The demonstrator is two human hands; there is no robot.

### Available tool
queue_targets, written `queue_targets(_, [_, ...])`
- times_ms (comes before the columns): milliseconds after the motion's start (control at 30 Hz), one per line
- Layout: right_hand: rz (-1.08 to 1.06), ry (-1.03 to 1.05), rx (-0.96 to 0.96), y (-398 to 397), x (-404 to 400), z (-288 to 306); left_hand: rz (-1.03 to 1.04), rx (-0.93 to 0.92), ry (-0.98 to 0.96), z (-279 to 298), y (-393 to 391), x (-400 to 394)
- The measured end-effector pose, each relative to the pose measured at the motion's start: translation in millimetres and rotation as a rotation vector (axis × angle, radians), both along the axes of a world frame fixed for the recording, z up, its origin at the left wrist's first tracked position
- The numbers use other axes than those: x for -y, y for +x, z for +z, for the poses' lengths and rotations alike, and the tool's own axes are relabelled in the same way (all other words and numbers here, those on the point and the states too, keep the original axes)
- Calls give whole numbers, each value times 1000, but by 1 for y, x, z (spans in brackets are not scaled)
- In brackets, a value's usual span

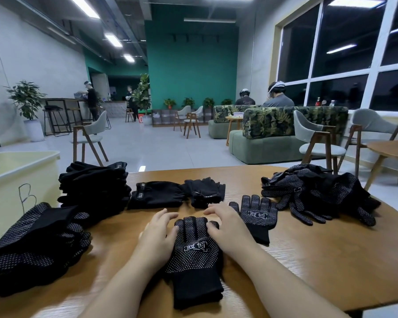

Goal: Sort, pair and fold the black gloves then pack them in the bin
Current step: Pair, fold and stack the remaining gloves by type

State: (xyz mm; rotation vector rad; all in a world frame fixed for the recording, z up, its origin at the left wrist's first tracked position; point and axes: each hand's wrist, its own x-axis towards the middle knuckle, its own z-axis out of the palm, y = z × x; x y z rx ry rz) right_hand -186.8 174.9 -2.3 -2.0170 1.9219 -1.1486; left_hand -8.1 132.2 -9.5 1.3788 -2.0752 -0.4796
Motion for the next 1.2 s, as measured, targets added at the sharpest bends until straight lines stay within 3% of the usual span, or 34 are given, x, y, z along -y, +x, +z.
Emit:
queue_targets(200, [64,44,-125,7,-3,-2,-46,105,-25,1,3,-6])
queue_targets(333, [22,254,-278,10,-5,-4,-48,271,-28,1,0,-6])
queue_targets(433, [7,315,-286,11,-5,-4,-45,309,-28,1,-1,-7])
queue_targets(600, [-23,261,-259,14,-8,-1,-43,273,-29,2,-2,-8])
queue_targets(767, [-22,184,-210,15,-8,-2,-10,381,11,0,-2,-8])
queue_targets(933, [122,239,-250,17,-9,-2,-35,334,57,-5,-1,-6])
queue_targets(1133, [114,327,-345,19,-14,1,-123,294,84,-4,1,-6])
queue_targets(1200, [109,323,-331,20,-15,2,-153,195,106,-2,2,-7])
